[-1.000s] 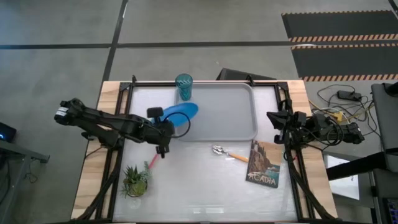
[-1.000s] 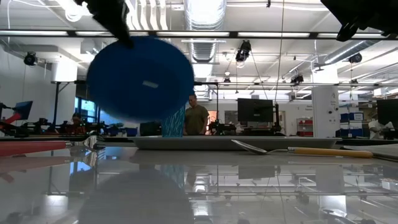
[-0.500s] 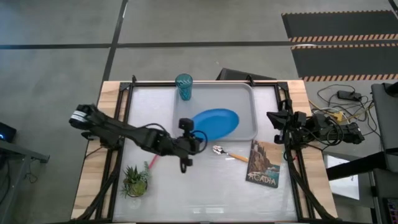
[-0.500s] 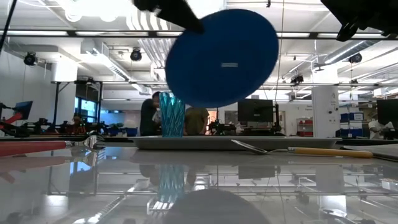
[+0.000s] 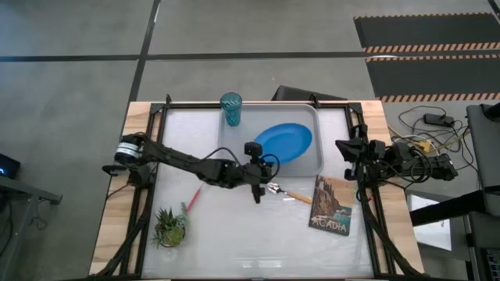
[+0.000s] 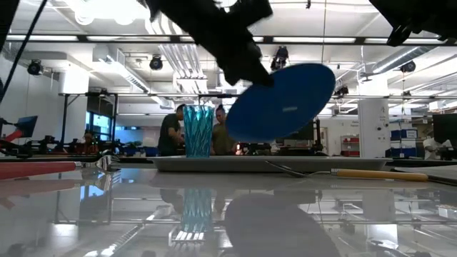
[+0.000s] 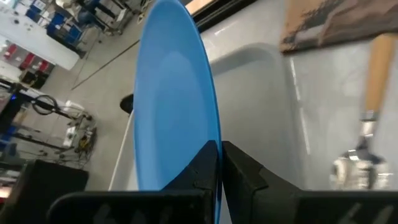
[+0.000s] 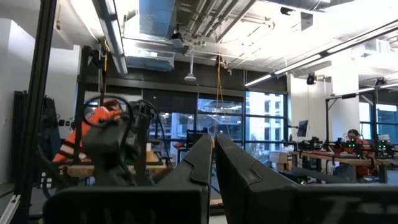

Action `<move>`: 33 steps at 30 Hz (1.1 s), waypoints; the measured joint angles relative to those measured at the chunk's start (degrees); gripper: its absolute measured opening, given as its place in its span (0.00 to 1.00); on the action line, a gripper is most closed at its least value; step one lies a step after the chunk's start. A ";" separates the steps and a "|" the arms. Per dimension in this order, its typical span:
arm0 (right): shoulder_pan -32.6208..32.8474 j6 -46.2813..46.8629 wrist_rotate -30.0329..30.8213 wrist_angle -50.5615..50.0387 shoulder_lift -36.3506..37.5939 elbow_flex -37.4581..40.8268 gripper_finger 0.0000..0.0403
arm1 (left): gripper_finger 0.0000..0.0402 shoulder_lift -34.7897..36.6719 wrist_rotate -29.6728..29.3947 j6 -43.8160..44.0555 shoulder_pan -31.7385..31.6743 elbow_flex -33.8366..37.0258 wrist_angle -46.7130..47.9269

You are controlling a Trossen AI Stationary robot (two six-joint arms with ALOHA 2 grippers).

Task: Pick and place plate/cup/fork/spoon on tray
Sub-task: Put the blue plate on the gray serving tray

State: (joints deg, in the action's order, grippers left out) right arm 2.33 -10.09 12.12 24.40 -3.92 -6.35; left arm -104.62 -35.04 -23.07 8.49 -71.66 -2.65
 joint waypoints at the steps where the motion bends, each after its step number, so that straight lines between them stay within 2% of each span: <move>1: 0.00 -0.02 0.00 0.03 -0.01 0.00 0.02 | 0.00 -0.78 0.08 -0.30 -0.33 0.02 -1.10; 8: 0.00 -0.63 0.00 0.14 0.01 0.00 0.02 | 0.00 -5.11 0.43 -2.51 -2.42 0.02 -6.95; 22: 0.00 -1.01 0.07 0.11 0.00 0.00 0.02 | 0.00 -7.89 0.59 -3.26 -5.80 0.96 -6.89; 33: 0.00 -0.98 0.04 0.08 0.02 0.00 0.02 | 0.00 -7.91 7.18 -1.26 -8.42 1.47 -7.21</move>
State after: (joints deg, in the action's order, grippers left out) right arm 2.33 -11.07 12.16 24.48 -3.90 -6.35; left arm -112.53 -27.86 -24.33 0.08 -70.19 -9.87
